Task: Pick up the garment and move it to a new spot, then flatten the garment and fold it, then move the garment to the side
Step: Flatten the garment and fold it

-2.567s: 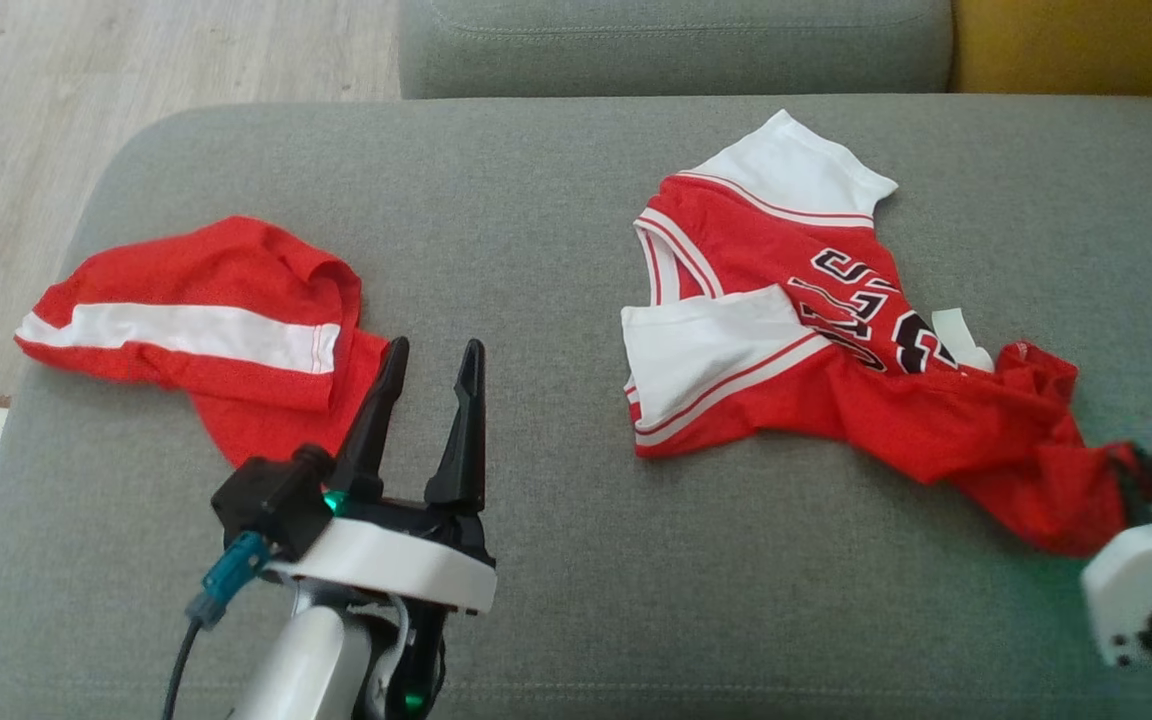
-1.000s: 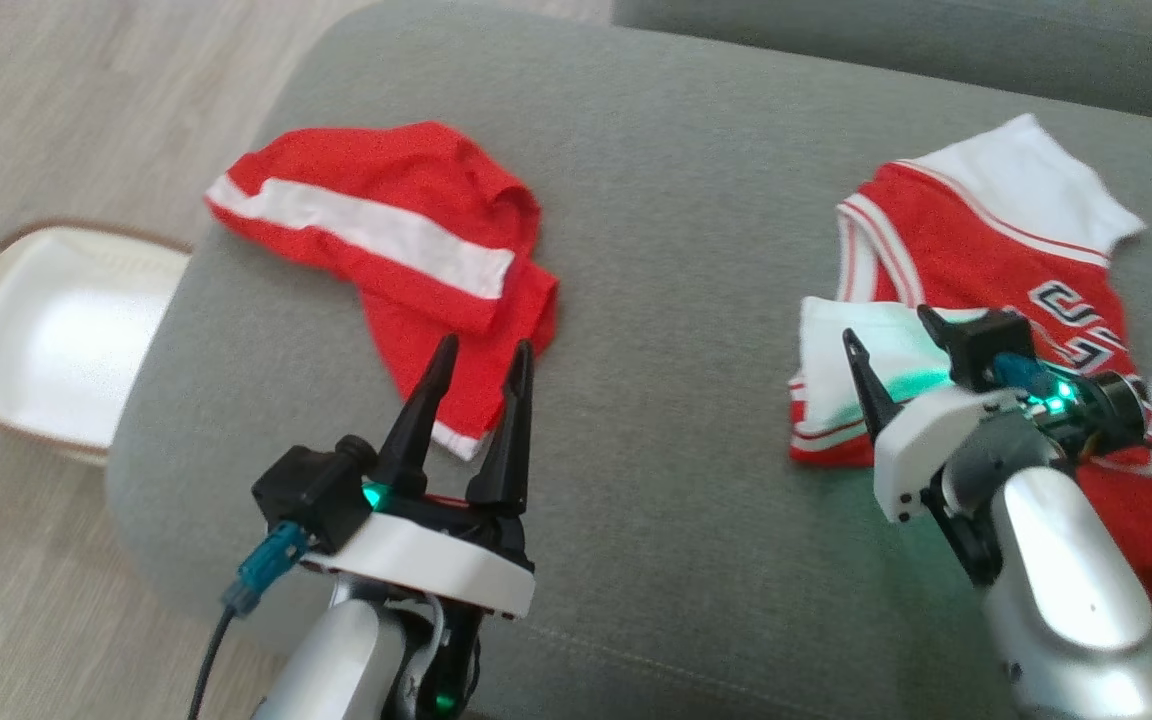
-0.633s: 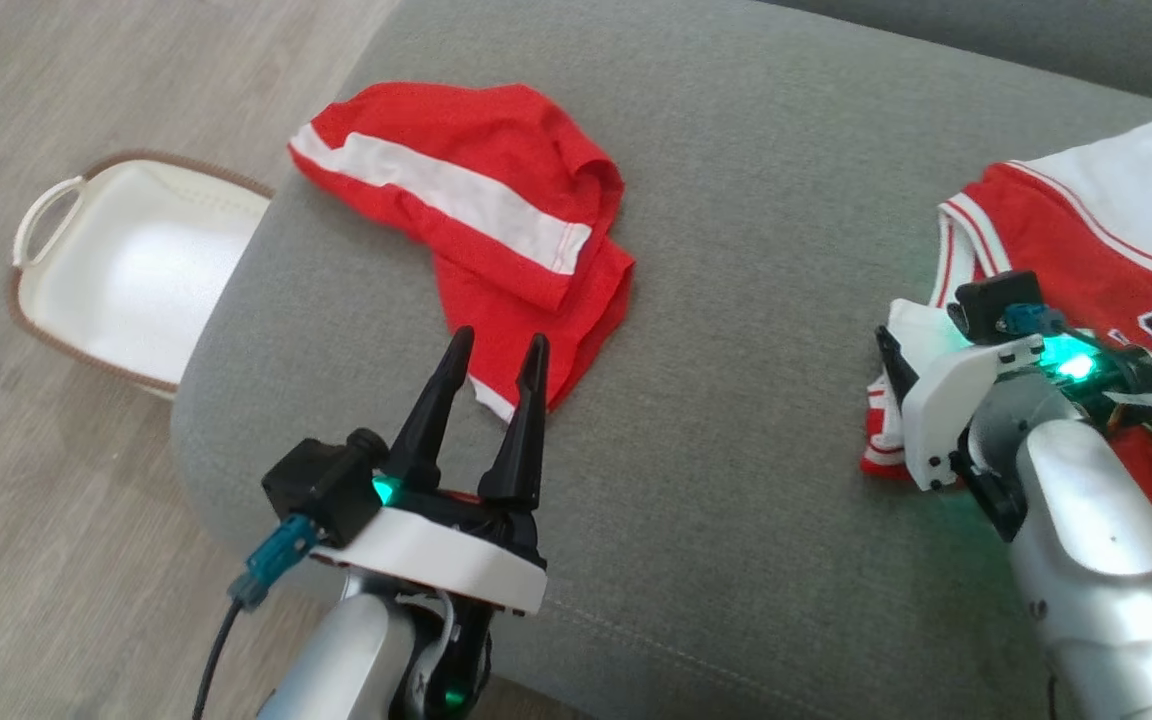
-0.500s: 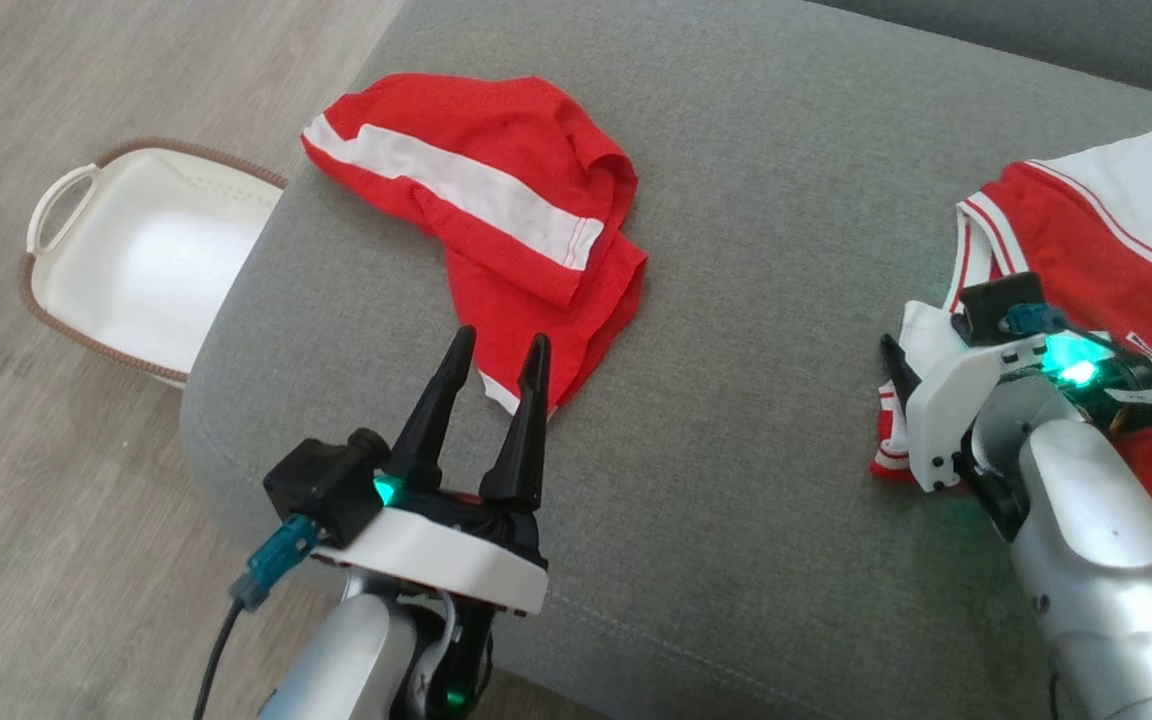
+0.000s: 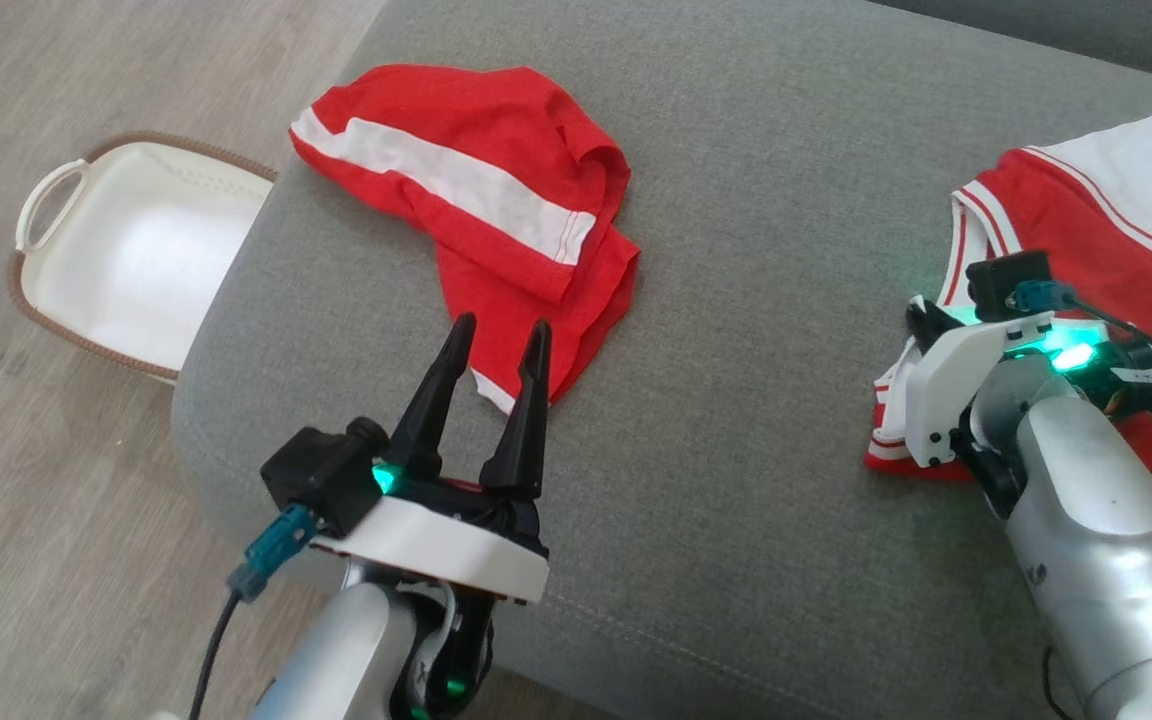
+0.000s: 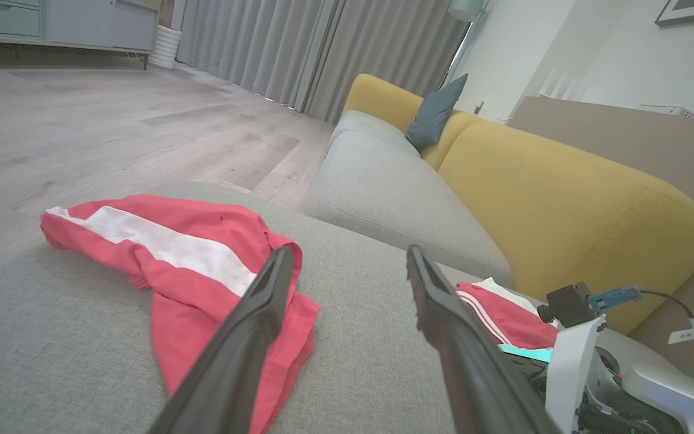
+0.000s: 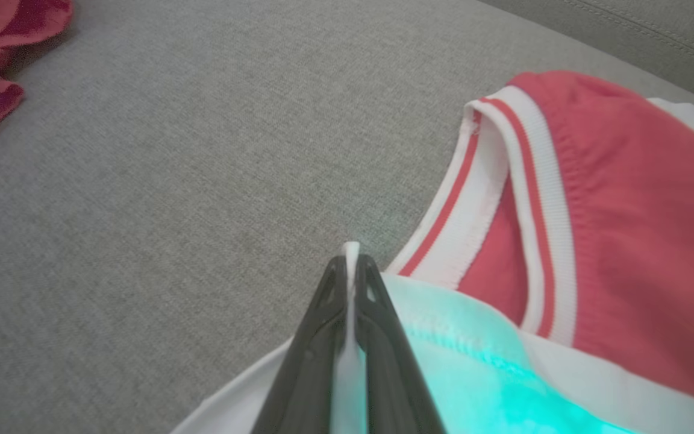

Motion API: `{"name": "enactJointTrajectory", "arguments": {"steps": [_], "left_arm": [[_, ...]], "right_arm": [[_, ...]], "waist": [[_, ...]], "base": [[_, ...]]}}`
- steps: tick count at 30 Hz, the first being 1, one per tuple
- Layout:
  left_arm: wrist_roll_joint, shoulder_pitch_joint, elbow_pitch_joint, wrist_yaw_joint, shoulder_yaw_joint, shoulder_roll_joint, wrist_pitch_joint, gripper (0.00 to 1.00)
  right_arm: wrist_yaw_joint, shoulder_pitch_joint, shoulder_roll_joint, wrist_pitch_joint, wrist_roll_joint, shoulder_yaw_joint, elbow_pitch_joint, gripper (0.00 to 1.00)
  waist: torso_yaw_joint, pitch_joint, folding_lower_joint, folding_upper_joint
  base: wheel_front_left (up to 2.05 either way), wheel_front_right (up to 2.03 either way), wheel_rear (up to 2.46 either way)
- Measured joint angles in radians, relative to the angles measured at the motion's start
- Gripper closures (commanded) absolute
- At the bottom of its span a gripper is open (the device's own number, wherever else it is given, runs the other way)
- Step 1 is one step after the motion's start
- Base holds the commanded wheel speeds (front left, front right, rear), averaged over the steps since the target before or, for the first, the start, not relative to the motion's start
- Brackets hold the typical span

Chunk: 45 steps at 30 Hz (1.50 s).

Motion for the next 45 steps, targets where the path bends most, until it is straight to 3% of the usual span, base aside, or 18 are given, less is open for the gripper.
{"name": "enactJointTrajectory", "arguments": {"steps": [10,20,25,32,33,34,39,45], "left_arm": [[0.002,-0.002,0.003,0.004,0.009,0.000,0.000,0.00],[0.014,0.020,0.004,0.004,0.035,0.000,0.000,0.00],[0.029,0.048,0.007,0.005,0.043,0.001,0.000,0.00],[0.038,0.078,0.007,0.007,0.049,0.001,0.000,0.00],[0.039,0.081,0.007,0.007,0.049,0.001,0.000,0.00],[0.039,0.084,0.007,0.007,0.049,0.001,0.000,0.00],[0.047,0.095,0.007,0.007,0.051,0.001,0.000,0.00],[0.047,0.118,0.007,0.007,0.062,0.002,0.000,0.00]], "right_arm": [[0.000,-0.007,0.014,-0.156,0.016,0.007,-0.014,1.00],[0.000,-0.005,0.076,-0.285,0.041,0.052,-0.221,1.00],[0.000,0.032,0.095,-0.270,0.081,0.119,-0.362,1.00],[0.000,0.304,0.104,-0.127,0.135,0.342,-0.531,1.00],[0.000,0.336,0.105,-0.114,0.136,0.364,-0.541,0.79],[0.000,0.364,0.105,-0.107,0.138,0.381,-0.550,0.00],[0.000,0.420,0.107,-0.078,0.166,0.411,-0.603,0.00],[0.000,0.433,0.111,-0.075,0.144,0.250,-0.691,0.00]], "waist": [[-0.033,-0.036,0.0000,0.0000],[-0.088,-0.110,0.0000,0.0000],[-0.111,-0.146,0.0000,0.0000],[-0.146,-0.197,0.0000,0.0000],[-0.150,-0.202,0.0000,0.0000],[-0.153,-0.207,0.0000,0.0000],[-0.171,-0.221,0.0000,0.0000],[-0.206,-0.234,0.0000,0.0000]], "base": [[0.00,0.00,0.00],[0.00,0.00,0.00],[0.00,0.00,0.00],[0.00,0.00,0.00],[0.00,0.00,0.00],[0.00,0.00,0.00],[0.00,0.00,0.00],[0.00,0.00,0.00]]}}
